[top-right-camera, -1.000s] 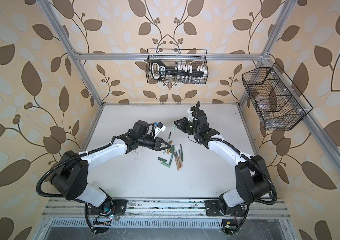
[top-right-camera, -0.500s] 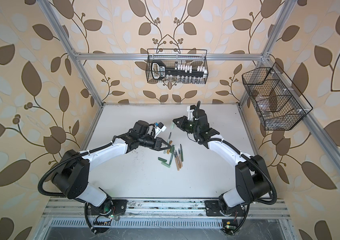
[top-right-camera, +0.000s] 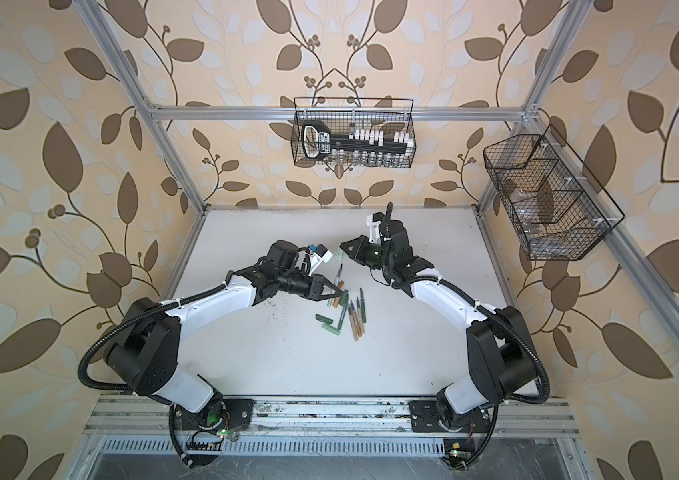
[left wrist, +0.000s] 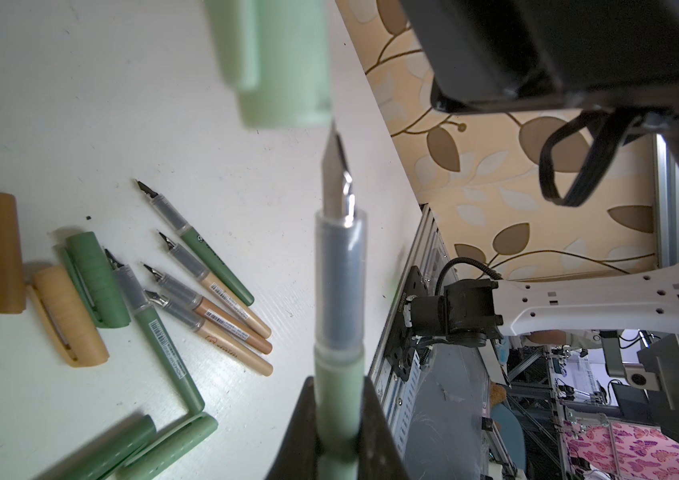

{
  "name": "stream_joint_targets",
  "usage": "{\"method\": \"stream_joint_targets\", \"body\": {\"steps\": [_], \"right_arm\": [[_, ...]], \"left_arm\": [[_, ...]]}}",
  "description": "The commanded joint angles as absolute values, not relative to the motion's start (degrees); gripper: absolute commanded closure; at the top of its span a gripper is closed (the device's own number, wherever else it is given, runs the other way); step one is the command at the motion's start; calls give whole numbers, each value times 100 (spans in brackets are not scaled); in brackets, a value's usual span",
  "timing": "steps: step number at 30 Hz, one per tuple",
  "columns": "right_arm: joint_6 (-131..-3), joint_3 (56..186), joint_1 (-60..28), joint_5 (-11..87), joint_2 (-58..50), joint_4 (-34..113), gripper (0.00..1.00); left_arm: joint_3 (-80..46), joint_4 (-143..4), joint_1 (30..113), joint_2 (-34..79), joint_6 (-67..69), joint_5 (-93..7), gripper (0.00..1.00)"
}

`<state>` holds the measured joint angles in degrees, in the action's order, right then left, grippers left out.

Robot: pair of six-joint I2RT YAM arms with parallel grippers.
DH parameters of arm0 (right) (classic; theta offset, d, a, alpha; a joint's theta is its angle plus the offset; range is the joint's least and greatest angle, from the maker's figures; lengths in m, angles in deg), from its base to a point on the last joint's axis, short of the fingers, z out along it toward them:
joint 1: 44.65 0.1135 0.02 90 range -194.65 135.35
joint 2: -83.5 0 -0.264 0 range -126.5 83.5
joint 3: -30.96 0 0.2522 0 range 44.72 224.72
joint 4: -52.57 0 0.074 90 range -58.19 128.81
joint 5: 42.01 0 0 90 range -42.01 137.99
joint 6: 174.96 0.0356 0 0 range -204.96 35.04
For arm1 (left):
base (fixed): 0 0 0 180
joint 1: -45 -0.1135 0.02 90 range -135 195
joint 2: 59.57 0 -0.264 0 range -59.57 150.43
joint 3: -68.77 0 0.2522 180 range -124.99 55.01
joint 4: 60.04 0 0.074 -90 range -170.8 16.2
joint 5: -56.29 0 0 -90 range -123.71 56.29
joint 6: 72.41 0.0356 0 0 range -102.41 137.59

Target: Insert the pens into the pen caps

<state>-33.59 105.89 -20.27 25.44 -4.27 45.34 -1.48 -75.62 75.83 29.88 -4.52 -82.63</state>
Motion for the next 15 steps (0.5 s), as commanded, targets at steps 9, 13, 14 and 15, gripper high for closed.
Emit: {"method": "stream_joint_targets", "body": {"steps": [9,13,14,15], "right_arm": [[-3619,10902,-2022,2577,-469,4376,92],[-3646,10932,-2014,2565,-502,4363,92],[-3656,10943,-2013,2566,-508,4341,92],[-3662,10946,-2012,2573,-508,4331,92]], "left_arm": [[-205,-7506,7627,2902,-401,-8296,100],[-238,-7643,7609,2913,-303,-8294,100],[-238,-7637,7604,2905,-310,-8273,100],[-230,-7635,7587,2890,-313,-8270,100]]}}
